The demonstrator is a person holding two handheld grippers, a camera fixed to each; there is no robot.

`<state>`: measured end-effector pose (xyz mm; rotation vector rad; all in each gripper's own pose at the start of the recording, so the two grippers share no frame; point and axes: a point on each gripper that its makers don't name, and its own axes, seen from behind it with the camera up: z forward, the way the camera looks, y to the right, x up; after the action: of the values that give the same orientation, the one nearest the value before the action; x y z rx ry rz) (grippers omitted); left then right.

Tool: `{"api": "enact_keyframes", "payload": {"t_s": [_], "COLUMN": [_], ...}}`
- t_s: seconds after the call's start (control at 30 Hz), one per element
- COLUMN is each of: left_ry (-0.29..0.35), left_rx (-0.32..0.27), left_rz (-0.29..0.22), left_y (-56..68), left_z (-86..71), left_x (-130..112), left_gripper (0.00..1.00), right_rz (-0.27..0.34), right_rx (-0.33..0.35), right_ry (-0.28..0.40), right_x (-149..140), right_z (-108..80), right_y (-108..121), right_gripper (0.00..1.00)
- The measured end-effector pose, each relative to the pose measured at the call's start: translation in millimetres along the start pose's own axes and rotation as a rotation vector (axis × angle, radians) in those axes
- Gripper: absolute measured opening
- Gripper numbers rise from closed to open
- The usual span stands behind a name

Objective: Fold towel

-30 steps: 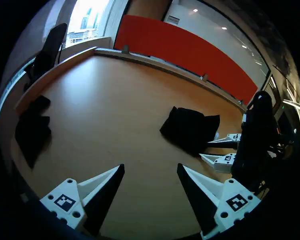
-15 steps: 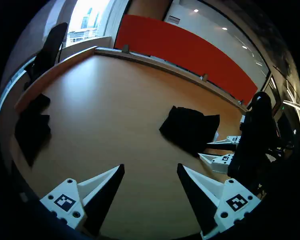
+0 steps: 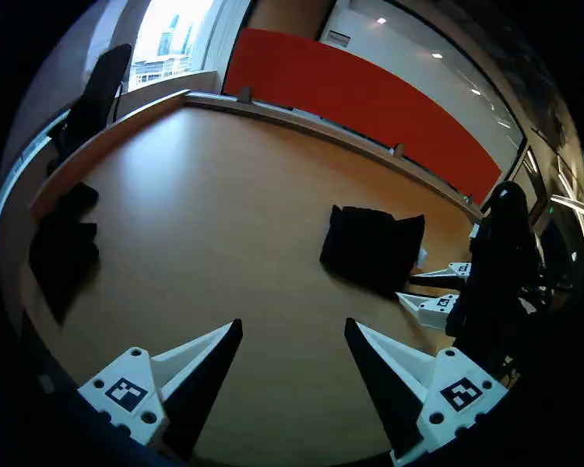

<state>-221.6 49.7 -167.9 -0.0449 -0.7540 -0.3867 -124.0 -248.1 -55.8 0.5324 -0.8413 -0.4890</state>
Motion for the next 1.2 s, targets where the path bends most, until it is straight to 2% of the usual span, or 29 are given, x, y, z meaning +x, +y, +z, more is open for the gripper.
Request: {"api": "enact_keyframes", "payload": {"t_s": [0.47, 0.6, 0.83, 1.1, 1.2], "left_ry": [0.0, -0.001, -0.002, -0.002, -0.002], "left_rx": [-0.003, -0.003, -0.001, 0.001, 0.0], "left_rz": [0.012, 0.012, 0.011, 0.01, 0.012], "left_y": [3.4, 3.6, 3.0, 2.1, 2.4], "left_z": [0.9, 1.2, 1.4, 1.7, 1.9], "left_x": [1.6, 1.5, 2.0, 3.1, 3.8], "left_gripper": [0.98, 0.98, 0.98, 0.98, 0.98], "right_rz": [0.087, 0.101, 0.101, 0.127, 0.133], "right_rx": [-0.102, -0.098, -0.071, -0.032, -0.022], "right_ry": [-0.037, -0.039, -0.04, -0.042, -0.043], "right_x": [-23.8, -25.0, -24.4, -23.3, -23.9], "right_z": [-4.6, -3.8, -0.9, 2.3, 3.3], "right_y": [60.6, 64.8, 58.9, 51.2, 49.1], "right_gripper": [0.58, 0.58, 0.58, 0.31, 0.25]}}
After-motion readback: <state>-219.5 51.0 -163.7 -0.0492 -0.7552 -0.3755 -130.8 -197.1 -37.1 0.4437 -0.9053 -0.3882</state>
